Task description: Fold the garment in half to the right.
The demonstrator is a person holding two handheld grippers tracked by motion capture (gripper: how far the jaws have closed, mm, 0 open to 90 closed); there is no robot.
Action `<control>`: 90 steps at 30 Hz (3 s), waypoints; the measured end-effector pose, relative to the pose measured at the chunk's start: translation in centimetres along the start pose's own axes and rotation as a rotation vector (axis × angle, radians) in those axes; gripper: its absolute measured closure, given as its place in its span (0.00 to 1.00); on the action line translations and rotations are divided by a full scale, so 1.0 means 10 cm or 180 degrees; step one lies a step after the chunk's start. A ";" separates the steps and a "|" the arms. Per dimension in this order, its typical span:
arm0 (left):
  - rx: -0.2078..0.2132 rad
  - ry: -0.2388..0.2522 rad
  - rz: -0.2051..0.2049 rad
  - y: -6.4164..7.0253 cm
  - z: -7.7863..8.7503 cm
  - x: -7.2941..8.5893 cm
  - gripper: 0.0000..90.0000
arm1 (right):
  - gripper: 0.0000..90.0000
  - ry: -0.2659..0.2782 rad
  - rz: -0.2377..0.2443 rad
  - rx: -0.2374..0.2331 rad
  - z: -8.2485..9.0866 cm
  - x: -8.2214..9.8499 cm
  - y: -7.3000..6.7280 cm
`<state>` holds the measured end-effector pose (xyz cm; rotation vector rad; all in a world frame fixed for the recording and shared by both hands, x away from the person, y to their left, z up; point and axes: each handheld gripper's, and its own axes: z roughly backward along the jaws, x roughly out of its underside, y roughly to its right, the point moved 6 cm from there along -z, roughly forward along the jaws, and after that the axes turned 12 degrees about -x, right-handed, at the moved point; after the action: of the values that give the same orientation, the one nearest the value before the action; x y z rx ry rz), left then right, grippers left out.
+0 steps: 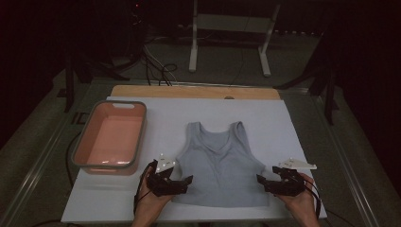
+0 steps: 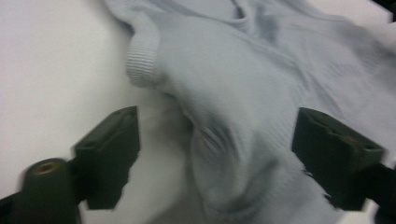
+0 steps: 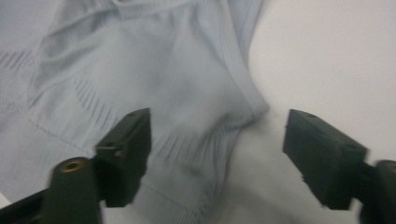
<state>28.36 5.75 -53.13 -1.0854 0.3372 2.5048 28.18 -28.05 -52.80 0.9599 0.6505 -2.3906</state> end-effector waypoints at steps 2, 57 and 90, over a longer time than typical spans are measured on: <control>-0.0015 -0.0025 0.0025 0.00 -0.04 -0.01 0.13 | 0.19 0.0039 -0.0005 0.0010 0.00 -0.01 -0.01; 0.0270 -0.0422 0.0292 -0.08 -0.09 -0.03 0.88 | 0.21 0.0076 0.0151 0.0049 0.01 -0.02 -0.02; 0.0217 -0.0402 0.0439 -0.27 0.10 -0.06 0.89 | 0.21 0.0085 0.0157 0.0054 0.00 -0.03 -0.02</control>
<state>29.27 8.39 -52.20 -0.9007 0.4716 2.6467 28.21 -27.82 -52.56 1.0051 0.6101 -2.3475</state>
